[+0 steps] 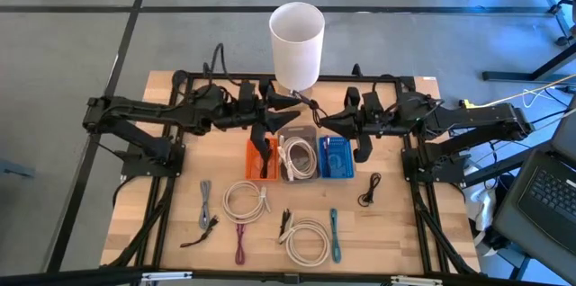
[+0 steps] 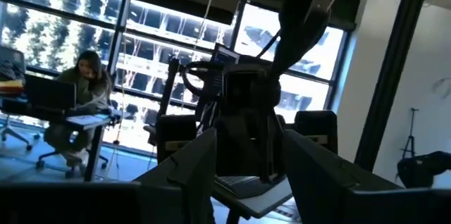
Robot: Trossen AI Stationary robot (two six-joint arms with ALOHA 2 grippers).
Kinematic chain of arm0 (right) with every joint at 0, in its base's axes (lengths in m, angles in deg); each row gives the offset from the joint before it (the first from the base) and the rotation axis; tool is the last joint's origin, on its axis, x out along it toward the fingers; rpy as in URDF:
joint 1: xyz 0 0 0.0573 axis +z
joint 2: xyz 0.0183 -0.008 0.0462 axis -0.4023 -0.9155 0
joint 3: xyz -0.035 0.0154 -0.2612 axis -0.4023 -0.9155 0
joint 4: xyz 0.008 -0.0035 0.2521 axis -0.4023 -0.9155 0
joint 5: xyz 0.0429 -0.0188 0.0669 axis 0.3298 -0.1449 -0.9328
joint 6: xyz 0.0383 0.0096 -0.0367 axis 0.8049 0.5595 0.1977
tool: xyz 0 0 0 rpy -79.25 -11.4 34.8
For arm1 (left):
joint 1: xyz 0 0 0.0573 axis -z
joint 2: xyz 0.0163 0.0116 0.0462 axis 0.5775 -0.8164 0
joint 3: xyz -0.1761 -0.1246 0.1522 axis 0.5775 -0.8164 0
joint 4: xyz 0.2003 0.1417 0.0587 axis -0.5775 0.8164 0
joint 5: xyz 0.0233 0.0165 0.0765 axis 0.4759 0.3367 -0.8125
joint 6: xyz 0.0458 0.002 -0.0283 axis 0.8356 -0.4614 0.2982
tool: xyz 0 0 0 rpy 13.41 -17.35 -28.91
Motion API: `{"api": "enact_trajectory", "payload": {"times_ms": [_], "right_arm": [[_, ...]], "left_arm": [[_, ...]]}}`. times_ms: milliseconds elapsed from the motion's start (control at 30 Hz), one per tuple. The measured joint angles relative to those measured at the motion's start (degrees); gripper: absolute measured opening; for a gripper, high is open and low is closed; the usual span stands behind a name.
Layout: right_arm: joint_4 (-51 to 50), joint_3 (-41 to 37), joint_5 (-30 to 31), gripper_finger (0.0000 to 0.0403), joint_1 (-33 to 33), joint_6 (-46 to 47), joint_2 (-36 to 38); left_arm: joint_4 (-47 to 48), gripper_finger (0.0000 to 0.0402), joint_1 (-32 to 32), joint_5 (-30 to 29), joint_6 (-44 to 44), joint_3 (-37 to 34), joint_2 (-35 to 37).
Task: Pick & Place USB Port
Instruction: Put the black charger cable into the orange bin
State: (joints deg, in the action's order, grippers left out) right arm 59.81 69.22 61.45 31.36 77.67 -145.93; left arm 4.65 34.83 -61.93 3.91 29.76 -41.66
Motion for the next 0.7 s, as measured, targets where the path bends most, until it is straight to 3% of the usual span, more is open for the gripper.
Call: {"api": "enact_trajectory", "payload": {"times_ms": [200, 533, 633, 700], "right_arm": [[0.3, 0.0, 0.2, 0.0, 0.24, 0.05, -0.7], [0.23, -0.02, 0.22, 0.0, 0.22, 1.08, -2.14], [0.37, -0.02, 0.23, 0.0, 0.22, 1.08, -2.32], [0.35, -0.02, 0.22, 0.0001, 0.22, 1.09, -2.37]], "left_arm": [[-7.57, 0.0157, -1.38, 2.87, -1.03, 0.02, -2.35], [-6.81, 0.0155, -2.45, 9.02, -1.54, 7.24, -7.74], [-2.55, 0.0129, -2.47, 11.22, 0.52, 9.59, -8.4], [1.02, 0.0086, -2.42, 11.47, 2.8, 10.78, -8.48]]}}
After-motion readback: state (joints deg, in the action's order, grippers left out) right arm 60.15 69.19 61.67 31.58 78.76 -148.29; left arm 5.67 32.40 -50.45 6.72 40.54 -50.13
